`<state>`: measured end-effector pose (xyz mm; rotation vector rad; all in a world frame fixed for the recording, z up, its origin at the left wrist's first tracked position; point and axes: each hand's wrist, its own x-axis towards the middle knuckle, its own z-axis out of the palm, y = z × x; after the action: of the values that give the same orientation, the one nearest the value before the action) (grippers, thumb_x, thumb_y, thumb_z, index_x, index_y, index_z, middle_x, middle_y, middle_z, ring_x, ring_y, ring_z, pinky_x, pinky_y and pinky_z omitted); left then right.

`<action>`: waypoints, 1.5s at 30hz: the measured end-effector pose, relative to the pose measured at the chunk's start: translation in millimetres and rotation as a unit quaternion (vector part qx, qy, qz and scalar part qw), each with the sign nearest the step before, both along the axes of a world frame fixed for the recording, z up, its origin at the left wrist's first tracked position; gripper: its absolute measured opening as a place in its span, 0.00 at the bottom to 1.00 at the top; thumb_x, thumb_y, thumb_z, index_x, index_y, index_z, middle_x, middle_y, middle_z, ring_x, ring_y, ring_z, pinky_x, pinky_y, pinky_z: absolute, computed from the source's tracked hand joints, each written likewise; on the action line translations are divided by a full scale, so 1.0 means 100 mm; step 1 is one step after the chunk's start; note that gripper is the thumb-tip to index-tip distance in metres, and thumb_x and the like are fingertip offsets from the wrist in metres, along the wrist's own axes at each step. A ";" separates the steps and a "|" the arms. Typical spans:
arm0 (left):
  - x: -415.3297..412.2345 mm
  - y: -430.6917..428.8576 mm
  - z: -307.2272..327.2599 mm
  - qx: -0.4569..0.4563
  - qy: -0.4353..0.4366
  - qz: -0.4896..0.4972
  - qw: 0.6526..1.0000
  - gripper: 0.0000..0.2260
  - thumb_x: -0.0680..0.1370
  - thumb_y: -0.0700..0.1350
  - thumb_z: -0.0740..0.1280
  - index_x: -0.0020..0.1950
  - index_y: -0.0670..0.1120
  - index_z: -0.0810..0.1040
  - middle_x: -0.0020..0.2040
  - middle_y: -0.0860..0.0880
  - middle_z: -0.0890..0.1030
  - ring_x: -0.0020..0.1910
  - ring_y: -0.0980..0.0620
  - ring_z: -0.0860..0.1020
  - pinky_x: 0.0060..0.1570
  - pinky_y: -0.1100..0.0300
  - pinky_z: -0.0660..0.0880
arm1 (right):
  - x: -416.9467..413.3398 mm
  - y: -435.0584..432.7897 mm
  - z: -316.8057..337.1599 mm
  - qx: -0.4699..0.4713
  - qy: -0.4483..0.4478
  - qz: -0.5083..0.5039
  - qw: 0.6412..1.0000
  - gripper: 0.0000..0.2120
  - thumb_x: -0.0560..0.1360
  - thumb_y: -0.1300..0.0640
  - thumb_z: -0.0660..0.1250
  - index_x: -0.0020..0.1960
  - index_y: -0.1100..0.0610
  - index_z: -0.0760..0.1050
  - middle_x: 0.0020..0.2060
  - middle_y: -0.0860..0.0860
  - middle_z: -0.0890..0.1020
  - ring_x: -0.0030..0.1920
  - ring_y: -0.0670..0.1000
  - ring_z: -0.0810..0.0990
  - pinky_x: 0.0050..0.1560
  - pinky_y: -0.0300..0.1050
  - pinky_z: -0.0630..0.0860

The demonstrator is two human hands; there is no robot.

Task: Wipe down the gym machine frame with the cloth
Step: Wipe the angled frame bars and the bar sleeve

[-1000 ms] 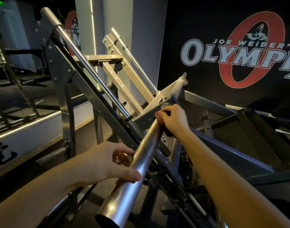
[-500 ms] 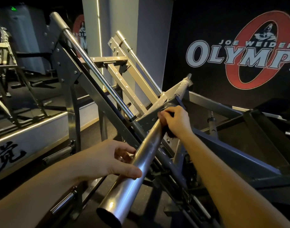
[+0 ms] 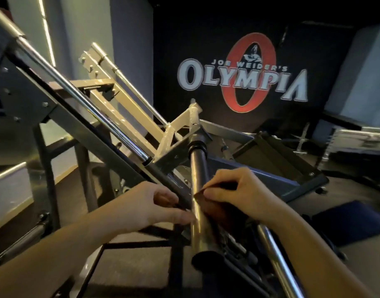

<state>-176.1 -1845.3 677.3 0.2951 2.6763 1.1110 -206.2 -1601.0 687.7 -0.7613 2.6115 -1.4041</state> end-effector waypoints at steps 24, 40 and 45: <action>-0.03 0.20 -0.06 0.180 0.283 -0.062 0.940 0.09 0.75 0.54 0.76 0.52 0.52 0.85 0.43 0.56 0.85 0.45 0.60 0.84 0.52 0.56 0.81 | 0.67 -0.43 0.27 -0.152 -0.023 -0.218 0.964 0.08 0.79 0.63 0.70 0.57 0.60 0.83 0.48 0.55 0.87 0.48 0.51 0.87 0.51 0.45 0.84; 0.31 0.23 -0.44 0.024 0.319 -0.097 0.943 0.15 0.82 0.49 0.64 0.68 0.58 0.76 0.53 0.58 0.70 0.53 0.60 0.71 0.57 0.58 0.75 | 0.60 -0.10 -0.35 -0.127 -0.088 -0.214 0.965 0.08 0.80 0.62 0.68 0.52 0.54 0.85 0.45 0.48 0.88 0.47 0.44 0.86 0.45 0.36 0.80; -0.21 0.38 -0.19 -0.012 0.272 -0.043 0.961 0.14 0.83 0.45 0.64 0.68 0.53 0.79 0.53 0.55 0.68 0.51 0.59 0.71 0.60 0.54 0.76 | 0.54 -0.05 -0.45 -0.140 -0.078 -0.248 0.956 0.08 0.80 0.63 0.69 0.51 0.52 0.84 0.44 0.48 0.88 0.49 0.48 0.86 0.51 0.43 0.80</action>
<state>-197.3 -1807.2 658.8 0.8110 3.0970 1.0941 -152.4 -1606.3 643.1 0.0120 2.6138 -1.8954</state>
